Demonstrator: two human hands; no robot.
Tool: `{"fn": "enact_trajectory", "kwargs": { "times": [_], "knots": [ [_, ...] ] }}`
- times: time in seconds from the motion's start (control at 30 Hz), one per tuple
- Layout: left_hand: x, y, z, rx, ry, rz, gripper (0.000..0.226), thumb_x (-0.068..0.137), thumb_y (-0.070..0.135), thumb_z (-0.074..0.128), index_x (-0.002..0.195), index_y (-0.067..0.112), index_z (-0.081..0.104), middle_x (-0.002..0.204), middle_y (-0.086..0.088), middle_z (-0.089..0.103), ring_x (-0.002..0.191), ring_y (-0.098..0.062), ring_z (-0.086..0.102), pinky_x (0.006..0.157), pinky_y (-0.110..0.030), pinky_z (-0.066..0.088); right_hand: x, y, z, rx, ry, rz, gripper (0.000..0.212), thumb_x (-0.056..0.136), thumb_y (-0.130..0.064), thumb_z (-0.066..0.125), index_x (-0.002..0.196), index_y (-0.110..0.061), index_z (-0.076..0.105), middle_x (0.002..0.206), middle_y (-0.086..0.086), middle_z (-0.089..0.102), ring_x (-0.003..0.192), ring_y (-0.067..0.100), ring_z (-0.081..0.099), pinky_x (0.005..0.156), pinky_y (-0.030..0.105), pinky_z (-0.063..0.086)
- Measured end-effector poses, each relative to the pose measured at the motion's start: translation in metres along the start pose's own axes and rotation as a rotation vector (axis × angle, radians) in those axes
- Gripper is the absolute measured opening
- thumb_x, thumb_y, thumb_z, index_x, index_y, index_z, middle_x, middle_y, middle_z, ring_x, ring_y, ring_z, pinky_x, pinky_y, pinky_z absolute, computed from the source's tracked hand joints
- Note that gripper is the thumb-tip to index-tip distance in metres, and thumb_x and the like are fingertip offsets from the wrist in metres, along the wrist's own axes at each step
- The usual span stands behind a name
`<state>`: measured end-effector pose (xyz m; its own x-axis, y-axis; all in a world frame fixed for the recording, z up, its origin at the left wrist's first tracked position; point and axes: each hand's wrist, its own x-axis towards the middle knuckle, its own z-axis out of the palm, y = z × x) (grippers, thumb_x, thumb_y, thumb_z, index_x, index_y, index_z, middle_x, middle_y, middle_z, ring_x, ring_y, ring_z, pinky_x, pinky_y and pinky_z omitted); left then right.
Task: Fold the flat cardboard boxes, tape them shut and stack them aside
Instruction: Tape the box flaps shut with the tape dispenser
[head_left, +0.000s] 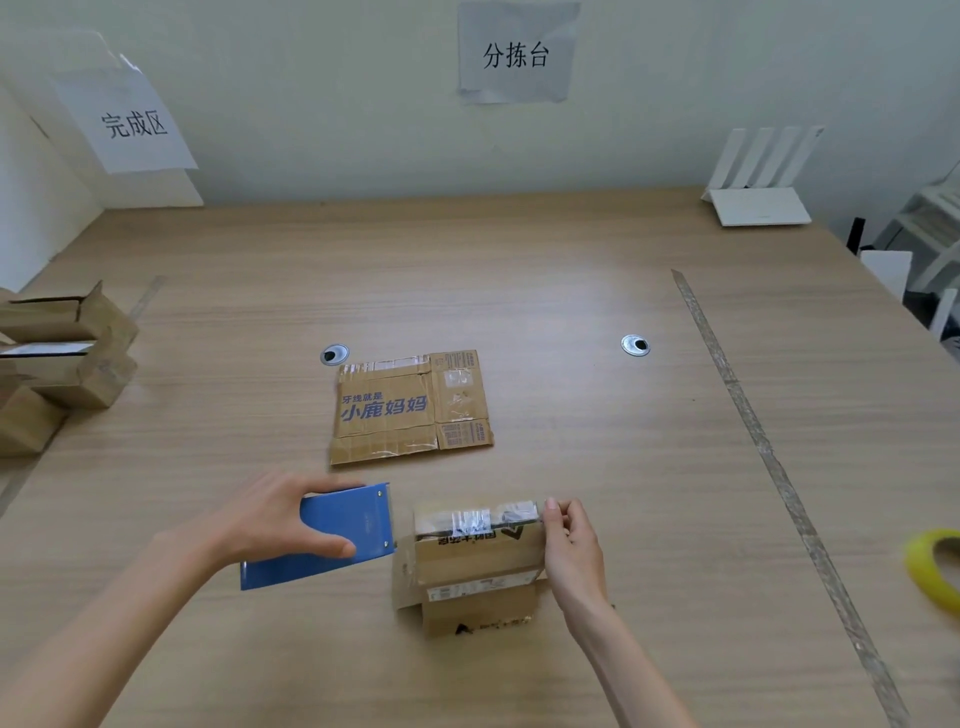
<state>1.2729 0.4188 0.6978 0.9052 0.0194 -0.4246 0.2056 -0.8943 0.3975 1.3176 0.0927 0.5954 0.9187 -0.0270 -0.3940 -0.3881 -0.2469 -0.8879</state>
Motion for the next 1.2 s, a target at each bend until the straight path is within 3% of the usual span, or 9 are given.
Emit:
{"fn": "enact_trajectory", "kwargs": {
  "times": [0.1,0.27,0.37,0.5,0.57,0.67,0.8,0.97,1.2],
  "knots": [
    [-0.012,-0.007,0.002,-0.049,-0.039,0.0,0.061,0.061,0.07,0.078,0.113,0.078,0.048,0.097,0.044,0.059,0.088,0.014,0.059,0.068,-0.014,0.045,-0.004,0.005,0.003,0.051,0.005,0.005,0.037,0.106,-0.048,0.042,0.084,-0.02,0.054,0.075,-0.015,0.059,0.078,0.01,0.057,0.069,0.026,0.042],
    [-0.029,-0.019,0.005,-0.075,-0.028,-0.007,0.07,0.059,0.071,0.076,0.121,0.076,0.045,0.103,0.048,0.056,0.091,0.015,0.058,0.071,-0.014,0.045,-0.005,0.001,-0.003,0.088,-0.093,0.013,0.034,0.105,-0.05,0.044,0.078,-0.034,0.056,0.096,-0.021,0.074,0.101,0.006,0.07,0.088,0.033,0.053],
    [-0.033,-0.021,0.01,-0.083,-0.02,0.007,0.068,0.059,0.073,0.075,0.12,0.075,0.046,0.106,0.045,0.057,0.094,0.014,0.057,0.071,-0.013,0.043,-0.004,0.0,-0.007,0.071,-0.154,0.053,0.036,0.106,-0.049,0.043,0.076,-0.032,0.054,0.104,-0.006,0.076,0.106,0.017,0.071,0.097,0.045,0.055],
    [-0.037,-0.027,0.019,-0.064,-0.024,-0.02,0.067,0.059,0.075,0.074,0.121,0.071,0.05,0.103,0.035,0.062,0.092,0.014,0.057,0.074,-0.017,0.048,-0.012,-0.012,-0.011,-0.119,-0.11,-0.146,0.034,0.105,-0.047,0.045,0.081,-0.025,0.053,0.088,0.007,0.072,0.086,0.01,0.068,0.075,0.026,0.05],
    [-0.038,-0.03,0.024,-0.042,-0.025,-0.033,0.068,0.058,0.077,0.073,0.12,0.073,0.047,0.102,0.036,0.062,0.091,0.015,0.057,0.074,-0.018,0.05,-0.022,-0.018,-0.009,-0.335,0.03,-0.382,0.028,0.105,-0.041,0.048,0.081,-0.027,0.052,0.082,-0.001,0.062,0.08,0.003,0.06,0.066,0.016,0.042],
    [-0.041,-0.03,0.029,-0.028,-0.013,-0.033,0.068,0.057,0.078,0.072,0.119,0.079,0.042,0.098,0.036,0.062,0.089,0.014,0.057,0.073,-0.019,0.051,-0.034,-0.027,0.001,-0.37,0.094,-0.552,0.023,0.106,-0.032,0.049,0.084,-0.026,0.05,0.079,-0.007,0.059,0.076,0.004,0.059,0.065,0.017,0.044],
    [-0.044,-0.032,0.033,0.006,-0.011,-0.059,0.066,0.056,0.081,0.07,0.116,0.079,0.044,0.097,0.038,0.06,0.088,0.018,0.054,0.068,-0.015,0.046,-0.04,-0.028,0.006,-0.166,-0.049,-0.295,0.026,0.107,-0.039,0.042,0.089,-0.023,0.051,0.096,-0.004,0.072,0.085,0.002,0.072,0.08,0.029,0.062],
    [-0.047,-0.039,0.035,-0.018,0.001,-0.073,0.063,0.056,0.08,0.07,0.114,0.078,0.045,0.099,0.035,0.062,0.086,0.012,0.059,0.074,-0.018,0.05,-0.039,-0.031,0.008,-0.171,-0.124,-0.216,0.031,0.108,-0.042,0.037,0.091,-0.02,0.051,0.097,-0.007,0.073,0.093,0.005,0.072,0.091,0.038,0.06],
    [-0.057,-0.044,0.033,-0.003,0.059,-0.073,0.065,0.056,0.081,0.069,0.112,0.085,0.038,0.098,0.049,0.055,0.088,0.02,0.053,0.066,-0.016,0.046,-0.039,-0.031,0.002,-0.25,-0.238,-0.154,0.037,0.108,-0.049,0.033,0.086,-0.022,0.043,0.107,-0.016,0.076,0.107,-0.002,0.064,0.085,0.028,0.05]
  ]
}}
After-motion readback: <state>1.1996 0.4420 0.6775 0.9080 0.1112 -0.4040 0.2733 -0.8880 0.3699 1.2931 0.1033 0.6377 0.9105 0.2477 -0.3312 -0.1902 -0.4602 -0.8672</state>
